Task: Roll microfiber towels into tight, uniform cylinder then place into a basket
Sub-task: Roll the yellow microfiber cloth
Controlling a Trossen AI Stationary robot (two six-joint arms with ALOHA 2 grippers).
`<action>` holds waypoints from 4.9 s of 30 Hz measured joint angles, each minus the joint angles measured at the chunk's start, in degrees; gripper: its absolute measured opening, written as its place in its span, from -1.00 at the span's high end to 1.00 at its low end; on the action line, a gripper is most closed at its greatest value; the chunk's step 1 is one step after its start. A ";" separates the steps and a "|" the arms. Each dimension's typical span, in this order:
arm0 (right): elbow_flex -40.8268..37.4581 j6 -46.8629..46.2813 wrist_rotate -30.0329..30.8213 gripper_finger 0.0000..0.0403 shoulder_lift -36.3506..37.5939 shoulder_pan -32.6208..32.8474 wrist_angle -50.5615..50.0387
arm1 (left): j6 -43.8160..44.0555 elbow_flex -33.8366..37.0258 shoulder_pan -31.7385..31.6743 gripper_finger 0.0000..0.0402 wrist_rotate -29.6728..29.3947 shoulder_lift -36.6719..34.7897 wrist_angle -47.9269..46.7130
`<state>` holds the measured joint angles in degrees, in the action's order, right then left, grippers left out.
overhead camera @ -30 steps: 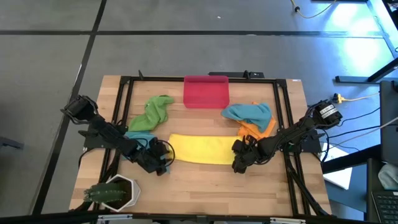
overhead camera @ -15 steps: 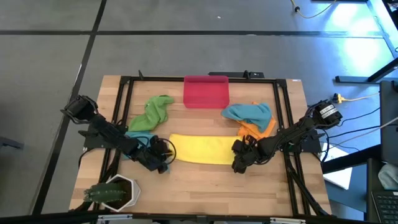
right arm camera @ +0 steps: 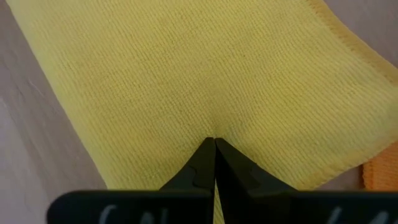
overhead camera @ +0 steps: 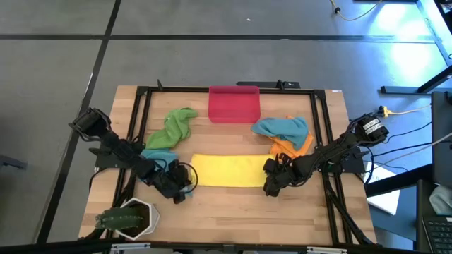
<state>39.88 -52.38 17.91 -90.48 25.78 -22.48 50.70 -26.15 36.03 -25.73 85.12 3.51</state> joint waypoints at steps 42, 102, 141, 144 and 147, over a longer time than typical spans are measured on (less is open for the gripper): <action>0.05 -0.78 -1.21 0.94 0.35 -0.11 -0.72 | -12.70 0.09 -0.36 0.73 2.10 -14.32 0.20; 0.02 -6.19 -2.14 0.92 6.54 1.35 -11.19 | -11.61 0.00 -8.97 1.00 16.47 -1.07 6.43; 0.00 5.51 2.96 0.92 6.51 -10.41 -3.23 | -18.06 -8.46 -12.79 0.99 9.82 -2.36 -15.96; 0.00 6.28 2.33 0.92 5.63 -12.26 -0.42 | -18.04 -8.46 -12.88 1.00 11.09 -2.36 -15.86; 0.00 6.27 1.64 0.92 3.57 -14.15 0.19 | -17.34 -8.46 -12.90 1.00 11.46 -2.34 -17.83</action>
<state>39.88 -46.11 19.55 -86.90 11.63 -22.29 33.36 -34.61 23.14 -14.27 82.78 -14.32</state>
